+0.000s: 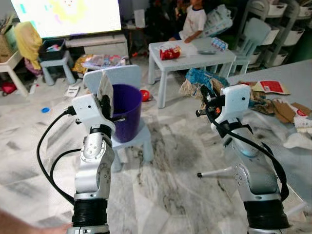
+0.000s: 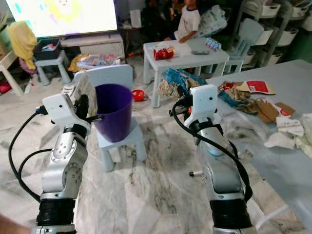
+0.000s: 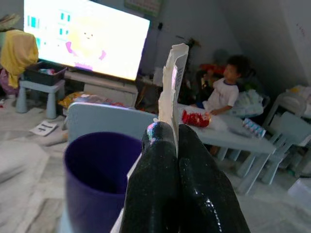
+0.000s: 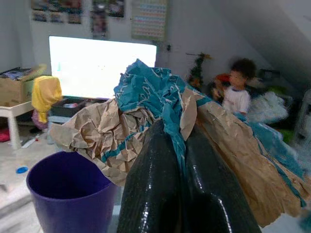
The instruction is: Picking trash to rubbish bin
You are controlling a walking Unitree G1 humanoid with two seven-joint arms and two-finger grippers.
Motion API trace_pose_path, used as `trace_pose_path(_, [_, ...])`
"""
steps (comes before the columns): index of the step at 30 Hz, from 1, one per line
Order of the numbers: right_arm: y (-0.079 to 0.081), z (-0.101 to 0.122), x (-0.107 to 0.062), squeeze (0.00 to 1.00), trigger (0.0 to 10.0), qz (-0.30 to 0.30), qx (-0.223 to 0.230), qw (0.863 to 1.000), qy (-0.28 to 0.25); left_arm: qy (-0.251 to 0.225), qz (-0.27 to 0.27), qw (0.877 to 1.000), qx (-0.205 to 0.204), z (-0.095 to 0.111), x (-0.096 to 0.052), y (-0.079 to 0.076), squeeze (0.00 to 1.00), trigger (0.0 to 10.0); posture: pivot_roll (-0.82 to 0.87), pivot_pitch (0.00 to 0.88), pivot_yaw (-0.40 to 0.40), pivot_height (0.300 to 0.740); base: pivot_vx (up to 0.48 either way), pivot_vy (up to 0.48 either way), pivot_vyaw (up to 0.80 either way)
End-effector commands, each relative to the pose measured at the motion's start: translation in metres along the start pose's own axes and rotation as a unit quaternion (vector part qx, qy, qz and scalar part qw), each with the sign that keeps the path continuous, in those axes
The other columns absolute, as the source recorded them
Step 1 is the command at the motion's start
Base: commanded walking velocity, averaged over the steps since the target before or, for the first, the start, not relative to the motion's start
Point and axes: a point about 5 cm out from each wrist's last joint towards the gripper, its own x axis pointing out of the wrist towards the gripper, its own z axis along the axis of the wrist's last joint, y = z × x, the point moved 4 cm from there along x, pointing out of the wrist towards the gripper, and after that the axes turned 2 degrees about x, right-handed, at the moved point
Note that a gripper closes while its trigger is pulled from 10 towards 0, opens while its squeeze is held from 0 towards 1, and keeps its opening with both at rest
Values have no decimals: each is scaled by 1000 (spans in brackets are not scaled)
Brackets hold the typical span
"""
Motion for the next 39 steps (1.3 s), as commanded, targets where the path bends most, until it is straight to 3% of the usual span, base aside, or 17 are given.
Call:
trace_pose_path(1, [1, 2, 2, 0, 0, 2, 0, 1000, -3, -1, 4, 1000, 3, 1, 0, 2, 0, 0, -24, 0, -28, 740, 480, 0, 625])
trace_pose_path(16, [4, 0, 0, 0, 0, 6, 7, 1000, -2, 2, 7, 1000, -2, -1, -2, 0, 0, 0, -27, 0, -23, 740, 353, 0, 66])
trace_pose_path(17, [4, -1, -1, 0, 0, 3, 12, 1000, -2, 2, 6, 1000, -3, -1, -2, -1, 0, 824, -27, 0, -21, 740, 0, 0, 0])
trace_pose_path(20, [3, -1, -1, 0, 0, 0, 17, 1000, -3, 5, -2, 1000, -1, -2, -2, -2, 0, 0, -27, 0, -18, 740, 0, 0, 0])
trace_pose_path(28, [4, 0, -2, 0, 0, 0, 15, 1000, -6, -1, -19, 1000, -8, 1, -2, -7, 0, 0, -26, 0, -11, 740, 105, 0, 0])
trace_pose_path(39, [10, -4, -5, 0, 0, 12, 14, 1000, -2, 8, -20, 1000, -5, -3, -5, -6, 0, 0, -15, 0, -14, 740, 456, 0, 0])
